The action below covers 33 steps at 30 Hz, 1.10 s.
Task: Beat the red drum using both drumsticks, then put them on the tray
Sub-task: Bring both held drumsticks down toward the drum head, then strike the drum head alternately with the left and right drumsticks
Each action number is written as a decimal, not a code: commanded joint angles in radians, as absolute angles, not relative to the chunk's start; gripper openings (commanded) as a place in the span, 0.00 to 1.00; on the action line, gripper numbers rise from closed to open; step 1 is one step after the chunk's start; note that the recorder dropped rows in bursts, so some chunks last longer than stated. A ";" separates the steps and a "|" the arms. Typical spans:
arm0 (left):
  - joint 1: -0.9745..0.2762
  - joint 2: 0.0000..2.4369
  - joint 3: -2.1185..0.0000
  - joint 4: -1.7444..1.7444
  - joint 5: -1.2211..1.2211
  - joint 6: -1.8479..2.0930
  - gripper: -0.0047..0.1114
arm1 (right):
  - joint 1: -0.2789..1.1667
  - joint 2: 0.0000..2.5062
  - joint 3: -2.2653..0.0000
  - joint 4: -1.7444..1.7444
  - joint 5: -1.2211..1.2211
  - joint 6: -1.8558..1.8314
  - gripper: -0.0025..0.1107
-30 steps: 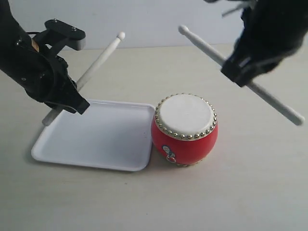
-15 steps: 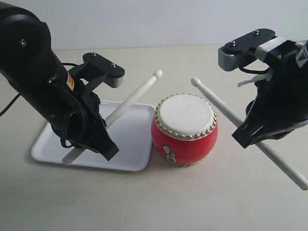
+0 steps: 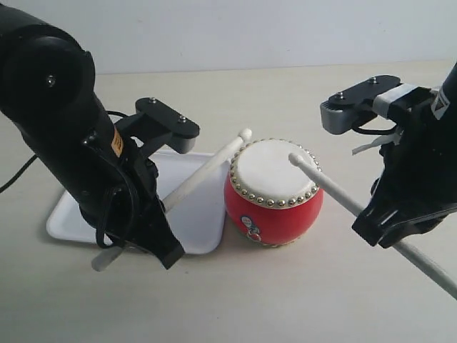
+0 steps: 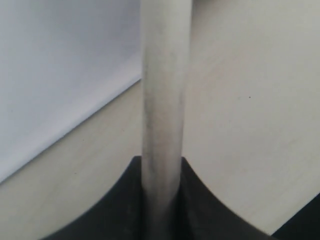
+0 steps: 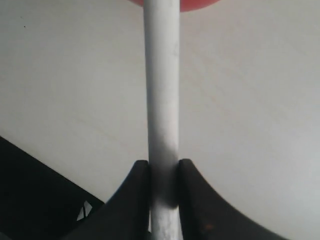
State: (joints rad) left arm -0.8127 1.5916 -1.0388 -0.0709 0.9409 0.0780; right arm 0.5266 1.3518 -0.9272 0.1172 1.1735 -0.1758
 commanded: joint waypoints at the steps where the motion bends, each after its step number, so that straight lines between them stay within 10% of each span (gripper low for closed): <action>1: -0.830 1.584 -1.050 -0.057 0.952 0.068 0.04 | 0.524 1.349 -0.929 0.123 1.147 -0.180 0.02; 19: -0.830 1.575 -1.109 -0.031 1.067 0.047 0.04 | 0.524 1.593 -0.924 0.118 1.051 -0.163 0.02; 33: -0.873 1.767 -1.163 0.000 1.037 0.009 0.04 | 0.524 1.117 -1.053 0.102 1.164 -0.136 0.02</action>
